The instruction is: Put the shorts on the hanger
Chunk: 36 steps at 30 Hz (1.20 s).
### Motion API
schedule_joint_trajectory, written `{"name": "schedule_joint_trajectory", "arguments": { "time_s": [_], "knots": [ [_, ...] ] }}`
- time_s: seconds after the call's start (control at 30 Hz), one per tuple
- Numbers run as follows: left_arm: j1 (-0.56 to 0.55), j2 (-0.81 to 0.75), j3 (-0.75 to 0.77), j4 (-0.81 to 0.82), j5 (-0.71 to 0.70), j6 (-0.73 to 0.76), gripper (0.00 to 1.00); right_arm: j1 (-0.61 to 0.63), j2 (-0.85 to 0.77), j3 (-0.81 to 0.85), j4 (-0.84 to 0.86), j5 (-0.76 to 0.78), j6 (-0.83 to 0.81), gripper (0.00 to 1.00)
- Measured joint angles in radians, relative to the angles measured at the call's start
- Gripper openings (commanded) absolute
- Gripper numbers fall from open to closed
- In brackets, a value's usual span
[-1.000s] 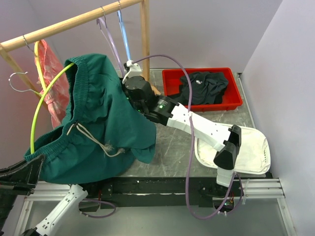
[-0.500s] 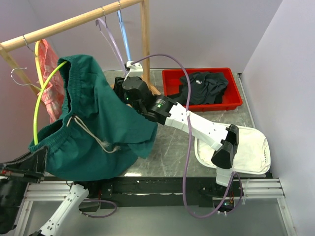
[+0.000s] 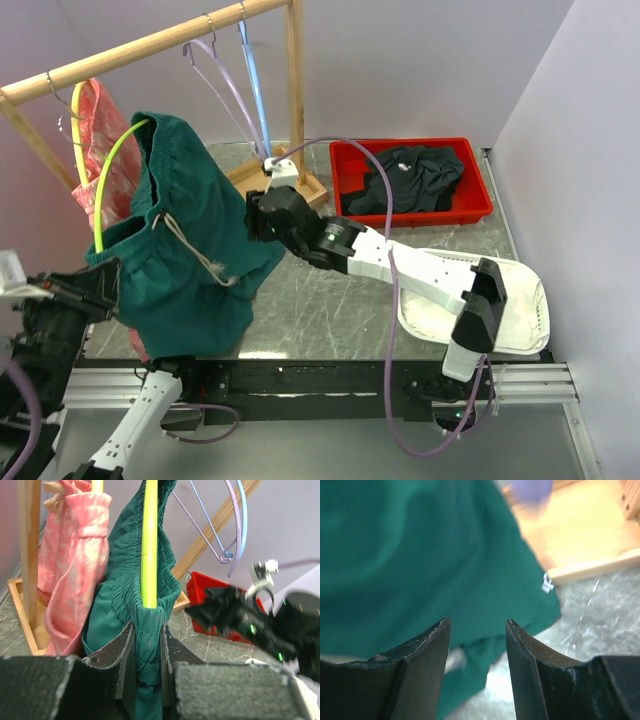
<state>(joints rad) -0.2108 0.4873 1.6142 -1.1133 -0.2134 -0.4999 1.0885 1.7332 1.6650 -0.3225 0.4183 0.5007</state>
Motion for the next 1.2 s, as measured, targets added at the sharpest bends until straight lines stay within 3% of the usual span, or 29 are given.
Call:
{"name": "schedule_joint_trajectory", "arguments": {
  "time_s": [0.6,1.2],
  "knots": [
    [0.063,0.271,0.168,0.012,0.062,-0.009,0.01,0.061,-0.403,-0.421,0.113,-0.058,0.022,0.57],
    [0.064,0.407,0.319,0.009,0.037,-0.001,0.01,0.061,-0.462,-0.506,0.151,-0.069,0.010,0.58]
  ]
}}
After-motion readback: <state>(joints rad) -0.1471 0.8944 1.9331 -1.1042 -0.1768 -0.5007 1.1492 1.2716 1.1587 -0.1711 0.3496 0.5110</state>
